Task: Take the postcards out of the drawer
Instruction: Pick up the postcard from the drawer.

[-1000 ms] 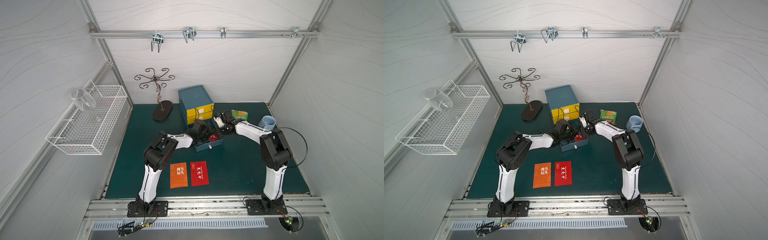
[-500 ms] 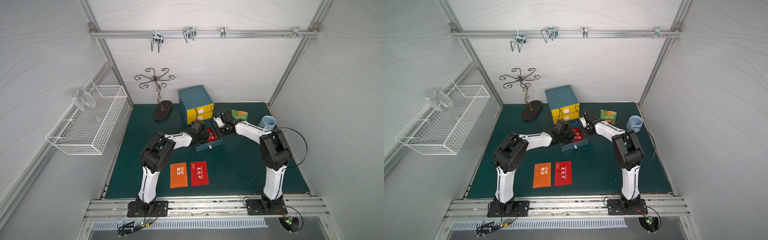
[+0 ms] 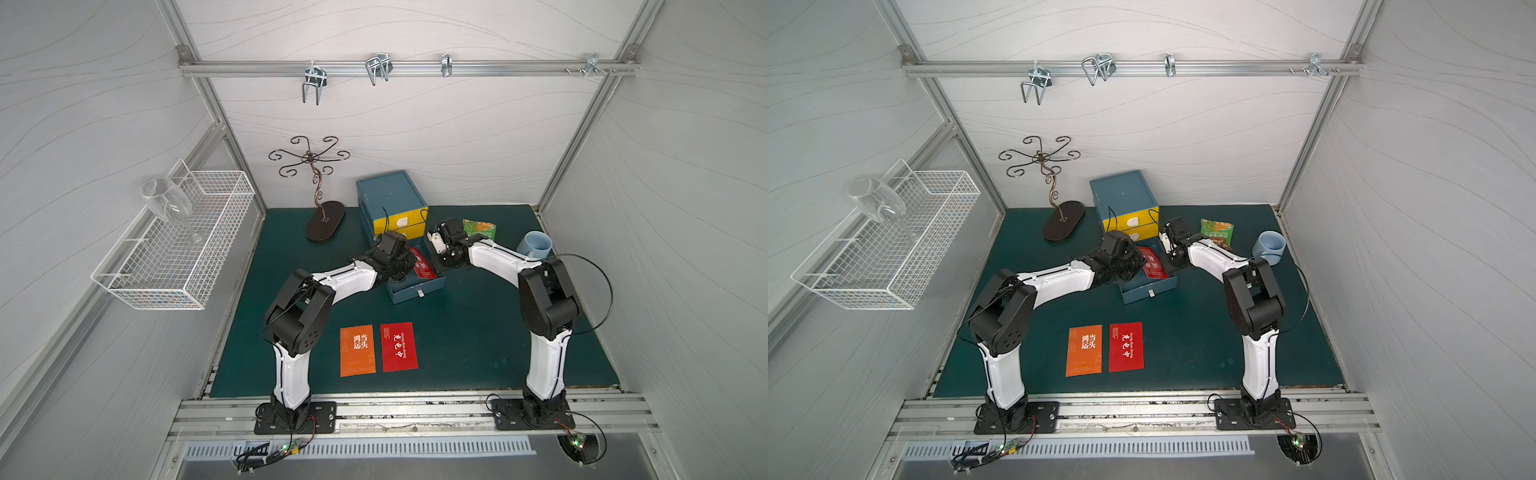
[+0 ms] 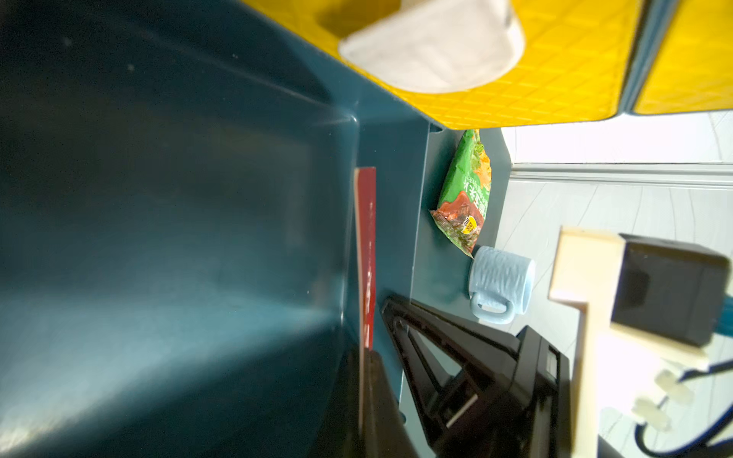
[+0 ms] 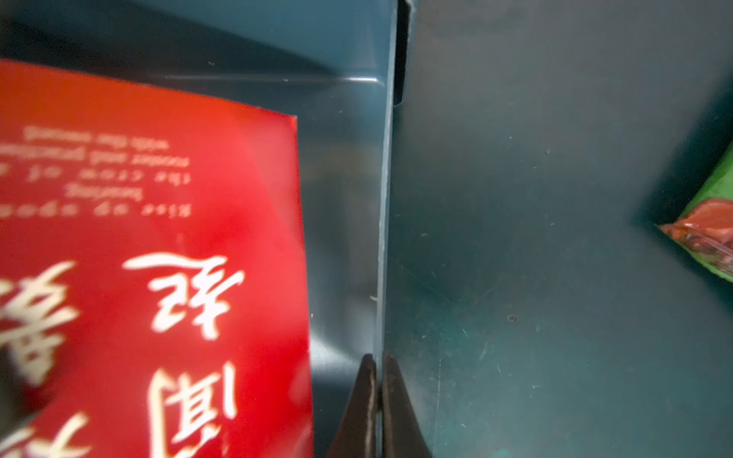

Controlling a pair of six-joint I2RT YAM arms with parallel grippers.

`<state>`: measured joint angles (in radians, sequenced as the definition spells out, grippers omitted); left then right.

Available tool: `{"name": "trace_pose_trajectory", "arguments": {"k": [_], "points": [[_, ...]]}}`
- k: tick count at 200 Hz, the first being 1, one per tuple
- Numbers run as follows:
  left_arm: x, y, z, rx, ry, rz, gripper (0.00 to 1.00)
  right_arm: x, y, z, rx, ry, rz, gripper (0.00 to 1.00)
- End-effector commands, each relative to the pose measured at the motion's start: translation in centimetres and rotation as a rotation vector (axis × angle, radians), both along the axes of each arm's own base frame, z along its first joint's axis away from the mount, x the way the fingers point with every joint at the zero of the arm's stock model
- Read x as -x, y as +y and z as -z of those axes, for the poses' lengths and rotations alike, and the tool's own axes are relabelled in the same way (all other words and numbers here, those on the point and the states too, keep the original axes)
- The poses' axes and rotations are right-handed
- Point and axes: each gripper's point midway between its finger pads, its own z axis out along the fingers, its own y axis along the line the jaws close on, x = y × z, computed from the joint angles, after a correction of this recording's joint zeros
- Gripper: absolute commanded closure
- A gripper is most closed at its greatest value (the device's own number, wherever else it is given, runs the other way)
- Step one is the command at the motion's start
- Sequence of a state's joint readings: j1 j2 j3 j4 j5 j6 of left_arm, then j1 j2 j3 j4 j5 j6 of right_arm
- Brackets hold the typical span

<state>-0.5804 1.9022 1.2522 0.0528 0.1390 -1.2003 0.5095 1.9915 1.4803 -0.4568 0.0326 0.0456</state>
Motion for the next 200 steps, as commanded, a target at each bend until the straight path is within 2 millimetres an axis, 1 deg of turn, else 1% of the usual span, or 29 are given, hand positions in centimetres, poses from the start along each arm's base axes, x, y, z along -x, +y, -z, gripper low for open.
{"name": "trace_pose_trajectory", "arguments": {"k": [1, 31, 59, 81, 131, 146, 165, 183, 200], "points": [[0.0, 0.2, -2.7, 0.066, -0.038, 0.001, 1.00, -0.2, 0.9, -0.3, -0.016, 0.014, 0.014, 1.00], [1.0, 1.1, -4.1, 0.081, -0.052, 0.012, 1.00, -0.3, 0.4, -0.3, -0.018, 0.019, 0.042, 1.00], [2.4, 2.5, -4.8, 0.080, -0.059, 0.017, 1.00, -0.6, -0.1, -0.3, -0.024, 0.026, 0.068, 1.00], [3.7, 3.4, -5.4, 0.077, -0.066, 0.026, 1.00, -0.8, 0.1, -0.4, -0.029, 0.024, 0.069, 1.00], [6.3, 6.3, -8.4, 0.024, -0.126, 0.037, 1.00, -1.8, 0.6, -0.4, -0.037, 0.019, 0.080, 1.00], [7.0, 7.0, -8.6, 0.008, -0.133, 0.041, 1.00, -2.2, 0.8, -0.5, -0.037, 0.016, 0.081, 1.00], [7.7, 7.7, -8.1, 0.003, -0.123, 0.038, 1.00, -2.5, 0.8, -0.3, -0.032, 0.016, 0.087, 1.00], [8.1, 8.2, -7.3, 0.017, -0.101, 0.031, 1.00, -2.7, 0.8, -0.6, -0.037, 0.013, 0.093, 0.88], [8.4, 8.6, -6.8, 0.024, -0.088, 0.020, 1.00, -3.0, 0.7, -1.3, -0.044, 0.001, 0.101, 0.68]]}}
